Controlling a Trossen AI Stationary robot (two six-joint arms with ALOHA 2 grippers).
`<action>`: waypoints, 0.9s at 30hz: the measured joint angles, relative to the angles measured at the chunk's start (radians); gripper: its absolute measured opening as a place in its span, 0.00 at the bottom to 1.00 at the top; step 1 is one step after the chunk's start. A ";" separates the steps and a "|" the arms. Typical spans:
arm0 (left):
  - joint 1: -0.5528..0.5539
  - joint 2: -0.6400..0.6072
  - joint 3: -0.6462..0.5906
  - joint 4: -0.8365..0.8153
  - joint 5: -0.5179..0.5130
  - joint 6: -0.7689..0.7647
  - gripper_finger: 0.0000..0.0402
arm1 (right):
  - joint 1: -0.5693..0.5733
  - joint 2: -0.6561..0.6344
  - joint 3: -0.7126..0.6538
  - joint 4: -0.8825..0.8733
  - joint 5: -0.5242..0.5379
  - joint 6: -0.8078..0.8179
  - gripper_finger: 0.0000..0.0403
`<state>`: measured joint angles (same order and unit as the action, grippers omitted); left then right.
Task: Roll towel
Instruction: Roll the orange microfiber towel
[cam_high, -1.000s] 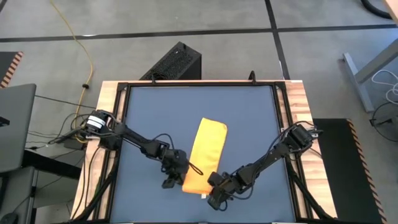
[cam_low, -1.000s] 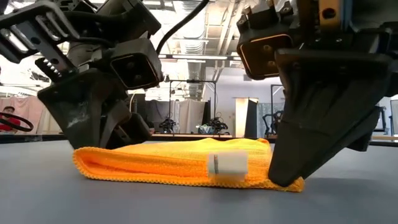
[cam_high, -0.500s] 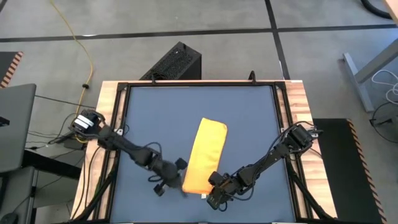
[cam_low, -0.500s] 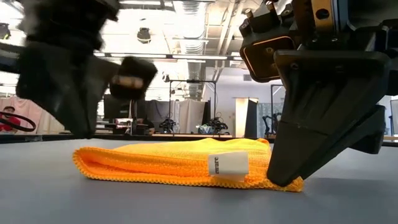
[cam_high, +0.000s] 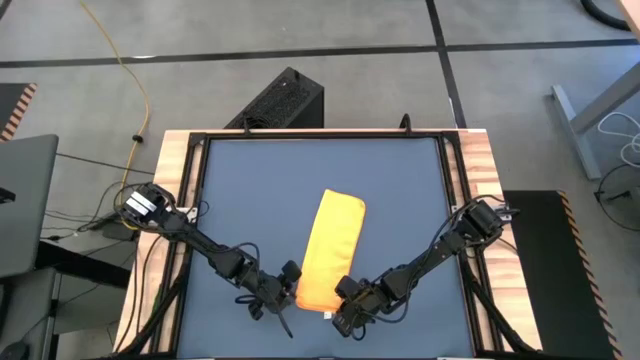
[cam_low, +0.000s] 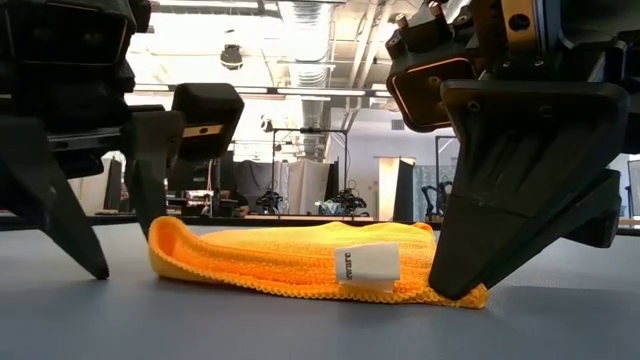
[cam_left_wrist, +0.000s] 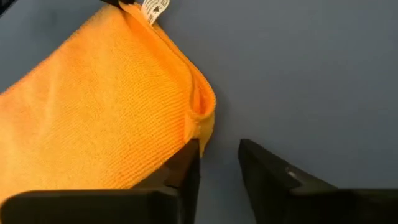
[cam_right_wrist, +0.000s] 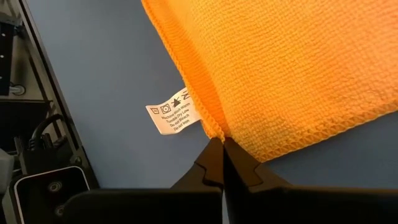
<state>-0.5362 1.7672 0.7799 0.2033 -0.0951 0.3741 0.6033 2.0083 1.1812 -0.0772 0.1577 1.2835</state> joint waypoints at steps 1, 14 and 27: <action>0.000 0.000 0.001 -0.001 0.000 0.004 0.29 | 0.001 0.000 0.000 0.000 0.001 0.000 0.04; -0.015 -0.006 0.082 -0.178 -0.073 -0.003 0.34 | 0.005 0.000 0.000 0.002 0.003 -0.005 0.04; -0.016 0.061 0.083 -0.045 -0.053 0.007 0.34 | 0.007 0.000 0.000 0.006 0.002 -0.016 0.04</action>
<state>-0.5526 1.8282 0.8631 0.1578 -0.1480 0.3815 0.6100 2.0087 1.1812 -0.0708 0.1600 1.2679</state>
